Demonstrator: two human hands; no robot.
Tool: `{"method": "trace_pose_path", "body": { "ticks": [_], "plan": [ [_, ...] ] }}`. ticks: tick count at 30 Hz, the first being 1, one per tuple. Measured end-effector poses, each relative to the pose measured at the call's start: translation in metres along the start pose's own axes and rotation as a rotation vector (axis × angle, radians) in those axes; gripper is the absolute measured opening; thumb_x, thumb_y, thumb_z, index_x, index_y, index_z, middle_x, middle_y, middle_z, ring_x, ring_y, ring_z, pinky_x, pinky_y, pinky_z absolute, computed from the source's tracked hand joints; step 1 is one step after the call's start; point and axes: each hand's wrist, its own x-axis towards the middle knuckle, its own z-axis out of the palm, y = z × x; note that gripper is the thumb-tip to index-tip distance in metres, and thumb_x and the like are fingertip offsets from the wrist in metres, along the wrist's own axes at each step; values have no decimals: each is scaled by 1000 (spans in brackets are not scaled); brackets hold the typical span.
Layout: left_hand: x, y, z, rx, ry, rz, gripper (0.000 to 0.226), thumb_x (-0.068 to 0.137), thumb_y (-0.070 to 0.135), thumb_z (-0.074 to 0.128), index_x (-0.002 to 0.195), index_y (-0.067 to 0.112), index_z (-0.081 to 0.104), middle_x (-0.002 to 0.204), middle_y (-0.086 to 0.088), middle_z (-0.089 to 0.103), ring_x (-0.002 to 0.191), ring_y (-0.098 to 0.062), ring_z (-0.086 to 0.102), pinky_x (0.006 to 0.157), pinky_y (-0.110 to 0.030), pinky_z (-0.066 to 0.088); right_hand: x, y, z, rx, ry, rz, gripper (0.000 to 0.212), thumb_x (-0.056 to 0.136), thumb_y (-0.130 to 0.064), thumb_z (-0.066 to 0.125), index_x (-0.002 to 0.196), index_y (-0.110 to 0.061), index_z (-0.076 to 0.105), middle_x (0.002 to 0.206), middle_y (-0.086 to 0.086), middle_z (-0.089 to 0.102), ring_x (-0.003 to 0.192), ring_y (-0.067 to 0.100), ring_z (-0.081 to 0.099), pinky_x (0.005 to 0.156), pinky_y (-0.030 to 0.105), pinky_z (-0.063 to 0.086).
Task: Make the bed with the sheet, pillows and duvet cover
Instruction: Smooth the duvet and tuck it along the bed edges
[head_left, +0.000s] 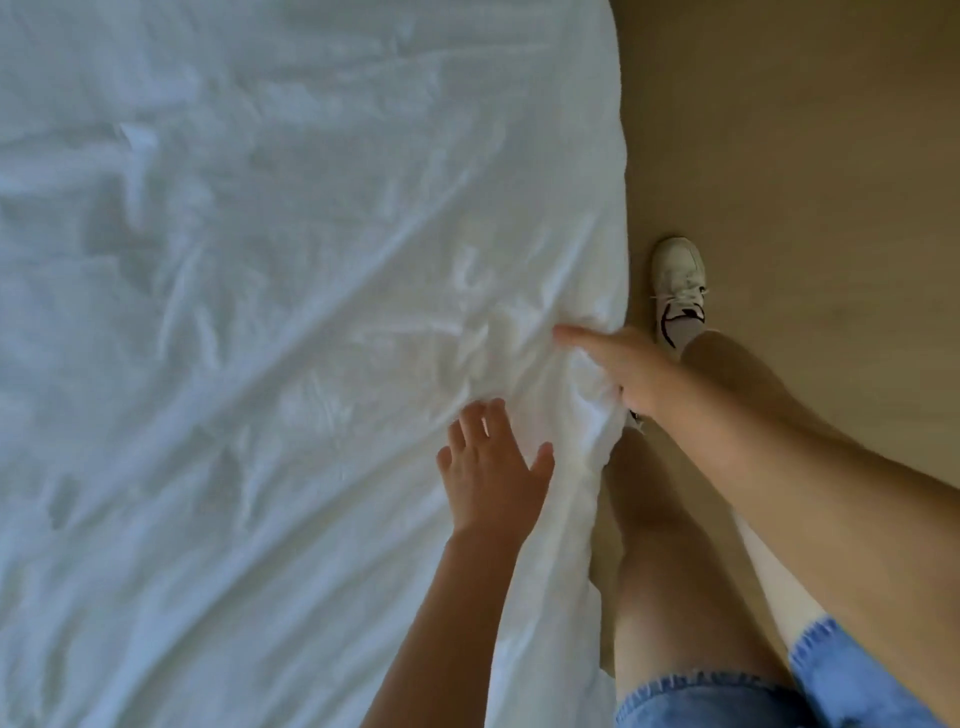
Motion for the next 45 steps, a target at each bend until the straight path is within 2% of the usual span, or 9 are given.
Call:
{"method": "trace_pose_path", "body": {
  "ticks": [4,8,16,21,25,33,37,40,45],
  "plan": [
    [-3,-16,24,1,-48,-6,57,88,47,52,134,17,38,133,-2,37,123,-23,37,99,-36,35,-6,61,-2,-53,-423,-9,44,74,-13,75,113,-27,59,111,-6,69,105,15,64,74,18,52],
    [-2,-25,37,-22,54,22,37,93,33,53,121,10,52,121,-8,50,113,-28,45,92,-37,35,-12,94,20,-221,-175,-166,41,86,-14,66,125,-17,55,117,0,64,110,17,59,92,30,48],
    [-33,-19,43,-164,251,215,26,90,14,59,65,5,56,63,-9,58,59,-30,55,52,-32,37,-9,111,-10,63,332,-180,32,66,-11,84,83,-19,58,84,-3,63,82,21,63,73,33,51],
    [-69,-38,101,-117,28,-171,36,90,37,55,121,17,55,123,-2,52,114,-25,45,92,-35,36,1,124,-11,130,-145,23,42,74,-18,78,113,-10,63,107,7,70,102,27,65,87,38,52],
    [-87,-41,131,-100,95,-173,38,88,34,60,122,15,58,126,-4,53,120,-28,43,100,-39,30,-6,157,-19,-242,-525,39,59,68,-12,80,122,-17,58,119,1,66,111,17,60,97,31,46],
    [-93,-49,120,-236,306,-4,13,90,12,59,89,3,68,89,-11,65,87,-33,58,74,-37,43,-23,198,-23,-173,-169,-262,21,83,-14,70,99,-23,60,95,-6,66,87,9,64,71,19,53],
    [-116,-52,122,-271,366,68,14,90,12,58,86,4,69,85,-8,65,78,-30,60,67,-35,47,-19,210,-41,-58,86,-230,40,73,-17,80,107,-10,60,103,5,66,89,21,65,75,33,55],
    [-126,-57,135,-328,402,-7,13,90,11,59,97,6,69,96,-9,66,90,-31,60,74,-35,47,-15,221,-26,-19,-97,-14,43,74,-21,78,112,-11,61,119,13,64,110,29,60,97,44,48],
    [-158,-94,187,-165,319,-188,46,88,34,61,130,14,54,130,-5,51,120,-27,43,97,-39,33,-18,285,1,-80,-308,-85,51,78,-14,73,125,-14,54,120,4,64,102,18,63,75,26,52]
  ]
}}
